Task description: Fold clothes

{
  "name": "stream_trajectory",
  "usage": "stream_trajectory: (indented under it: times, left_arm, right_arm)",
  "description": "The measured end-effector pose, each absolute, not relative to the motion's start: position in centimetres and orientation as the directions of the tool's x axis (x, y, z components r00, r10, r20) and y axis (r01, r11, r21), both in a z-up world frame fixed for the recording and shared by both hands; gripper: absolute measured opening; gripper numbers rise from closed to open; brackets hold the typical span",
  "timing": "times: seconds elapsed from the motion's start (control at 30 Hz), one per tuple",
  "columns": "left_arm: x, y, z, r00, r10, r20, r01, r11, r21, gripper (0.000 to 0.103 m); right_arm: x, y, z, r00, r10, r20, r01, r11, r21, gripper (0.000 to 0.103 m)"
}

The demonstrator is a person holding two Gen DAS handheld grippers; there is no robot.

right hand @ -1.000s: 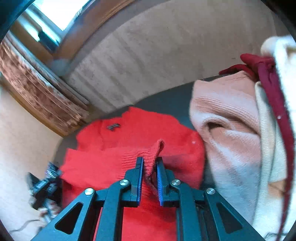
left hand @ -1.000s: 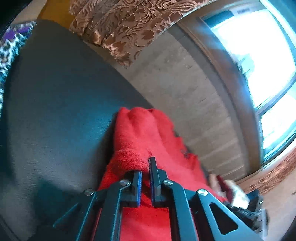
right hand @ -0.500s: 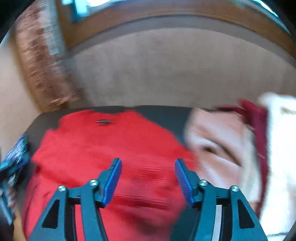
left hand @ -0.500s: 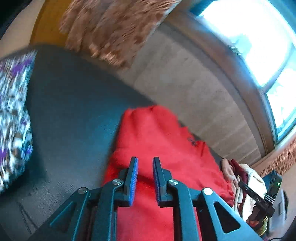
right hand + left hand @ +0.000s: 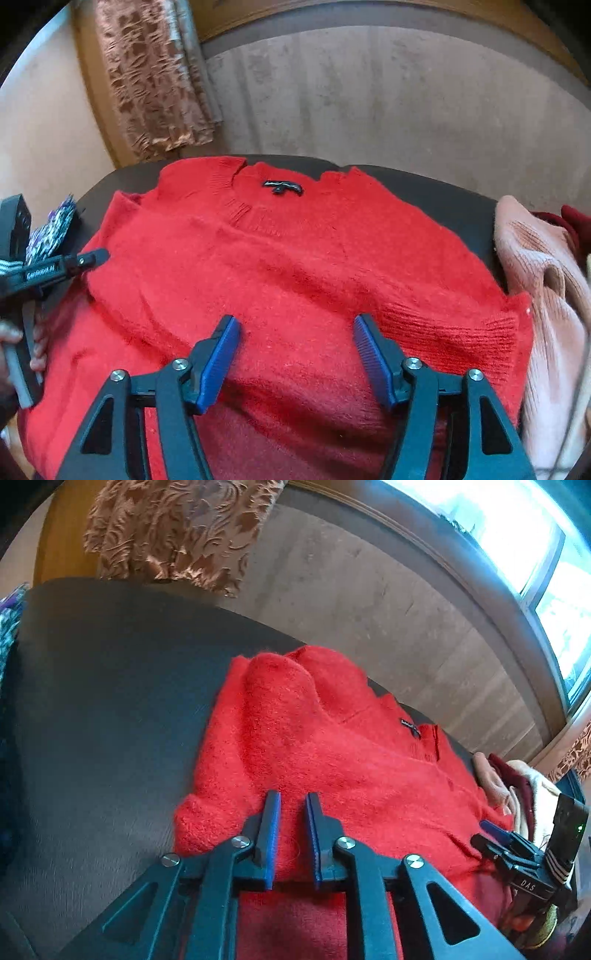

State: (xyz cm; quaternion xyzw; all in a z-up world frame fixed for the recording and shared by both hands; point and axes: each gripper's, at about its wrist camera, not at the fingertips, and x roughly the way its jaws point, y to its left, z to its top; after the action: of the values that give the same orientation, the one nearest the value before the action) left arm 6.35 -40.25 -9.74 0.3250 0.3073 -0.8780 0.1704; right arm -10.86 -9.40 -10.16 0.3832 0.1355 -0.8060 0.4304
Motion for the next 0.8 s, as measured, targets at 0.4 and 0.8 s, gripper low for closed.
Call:
stream_trajectory:
  times: [0.4,0.8]
  left_arm:
    - [0.1,-40.6,-3.5,-0.729,-0.110,-0.676,0.358,-0.903,-0.239,0.044]
    - [-11.6,-46.1,-5.3,-0.636,0.015,-0.771,0.191,-0.966,-0.176,0.046]
  right_arm:
    - [-14.4,-10.4,-6.9,-0.158,-0.702,-0.694,0.842,-0.463,0.277,0.085]
    - [-28.0,-16.4,-7.9,-0.136,-0.595,-0.792,0.832,-0.503,0.236,0.066]
